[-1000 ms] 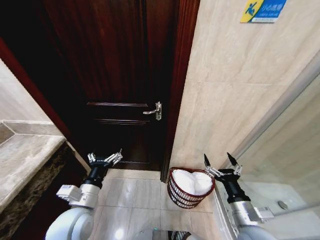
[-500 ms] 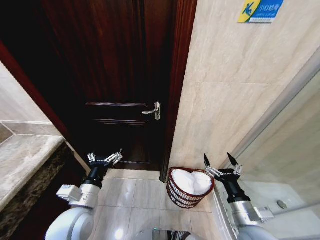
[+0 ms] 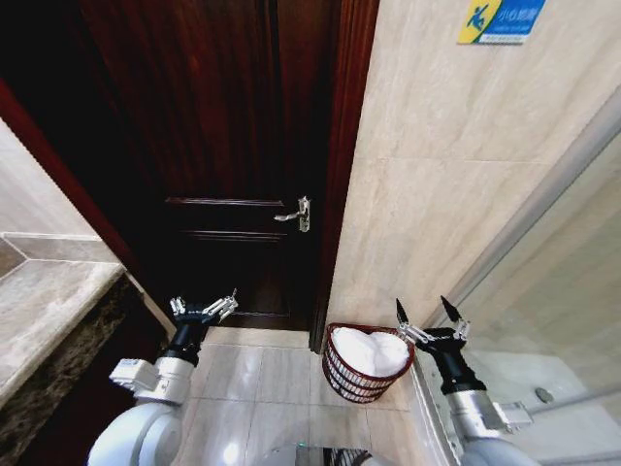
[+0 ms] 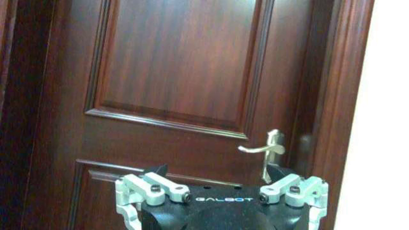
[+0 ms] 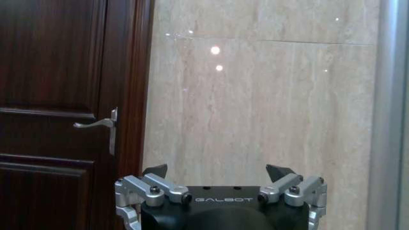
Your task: Discard the used towel into the hamper.
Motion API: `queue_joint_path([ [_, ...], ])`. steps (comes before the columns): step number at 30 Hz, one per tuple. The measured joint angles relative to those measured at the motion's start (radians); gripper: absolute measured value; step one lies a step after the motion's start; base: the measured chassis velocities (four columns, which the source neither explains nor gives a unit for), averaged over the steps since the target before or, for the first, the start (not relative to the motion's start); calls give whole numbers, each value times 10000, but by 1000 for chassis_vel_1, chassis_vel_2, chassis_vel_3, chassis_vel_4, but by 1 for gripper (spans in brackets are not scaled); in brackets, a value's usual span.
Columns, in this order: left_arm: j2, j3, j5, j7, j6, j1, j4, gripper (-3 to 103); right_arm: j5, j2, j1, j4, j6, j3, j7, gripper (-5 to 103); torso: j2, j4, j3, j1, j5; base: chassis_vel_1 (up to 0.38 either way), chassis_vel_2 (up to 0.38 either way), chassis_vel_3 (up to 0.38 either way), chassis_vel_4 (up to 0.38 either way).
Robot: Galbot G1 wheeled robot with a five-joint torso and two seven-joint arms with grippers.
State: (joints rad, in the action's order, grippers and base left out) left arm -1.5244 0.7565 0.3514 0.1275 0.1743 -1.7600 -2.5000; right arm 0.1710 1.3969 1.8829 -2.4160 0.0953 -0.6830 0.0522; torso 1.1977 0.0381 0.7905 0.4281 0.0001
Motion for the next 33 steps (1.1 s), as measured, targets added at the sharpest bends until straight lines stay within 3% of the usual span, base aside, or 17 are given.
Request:
queue_joint_path([
  [33, -1, 0, 0, 0, 0, 0, 0, 100, 0, 0, 0, 0, 0, 0, -1, 100, 1, 0, 1, 2, -1, -6, -14, 4, 18],
])
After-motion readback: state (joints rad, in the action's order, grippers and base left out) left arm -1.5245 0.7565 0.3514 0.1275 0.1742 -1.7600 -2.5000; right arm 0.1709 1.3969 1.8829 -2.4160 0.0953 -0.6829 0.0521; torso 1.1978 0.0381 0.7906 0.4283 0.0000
